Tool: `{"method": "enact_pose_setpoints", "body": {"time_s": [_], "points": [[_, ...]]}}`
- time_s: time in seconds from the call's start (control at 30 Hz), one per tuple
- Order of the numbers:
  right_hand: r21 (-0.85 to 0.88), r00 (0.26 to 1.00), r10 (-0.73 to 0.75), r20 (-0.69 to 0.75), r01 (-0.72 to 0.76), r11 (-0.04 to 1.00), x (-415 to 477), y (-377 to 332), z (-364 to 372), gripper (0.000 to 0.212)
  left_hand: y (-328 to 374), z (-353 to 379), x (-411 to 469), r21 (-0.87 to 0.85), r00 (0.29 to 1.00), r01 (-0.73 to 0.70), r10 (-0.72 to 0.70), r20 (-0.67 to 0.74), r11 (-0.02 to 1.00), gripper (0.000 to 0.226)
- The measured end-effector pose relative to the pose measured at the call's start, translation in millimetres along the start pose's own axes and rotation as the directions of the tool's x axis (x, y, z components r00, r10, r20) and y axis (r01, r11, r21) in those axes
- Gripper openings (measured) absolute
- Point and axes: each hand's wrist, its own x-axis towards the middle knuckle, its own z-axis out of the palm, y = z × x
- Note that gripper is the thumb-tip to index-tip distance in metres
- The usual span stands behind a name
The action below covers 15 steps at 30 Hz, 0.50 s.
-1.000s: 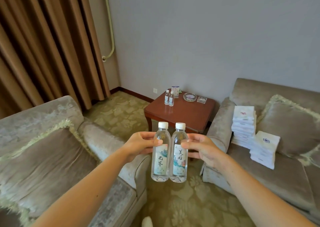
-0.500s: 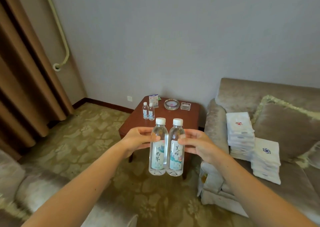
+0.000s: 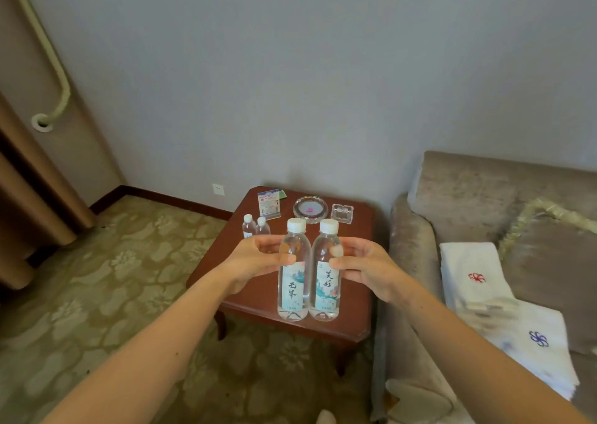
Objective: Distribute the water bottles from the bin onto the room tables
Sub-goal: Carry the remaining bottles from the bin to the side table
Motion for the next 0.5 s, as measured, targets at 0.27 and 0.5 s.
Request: {"method": "enact_pose_setpoints", "body": {"time_s": [0.27,0.5], "points": [[-0.027,1.000,0.013,-0.013,-0.013,1.000,133,-25,-48,0.044,20,-13,139,0.007,1.000,0.005,-0.005,0.001,1.000,0.047],[-0.023,0.996,0.048,-0.081,-0.050,0.998,230,9,-79,0.050,-8,-19,254,0.031,0.998,0.041,-0.043,0.047,0.999,0.054]]}}
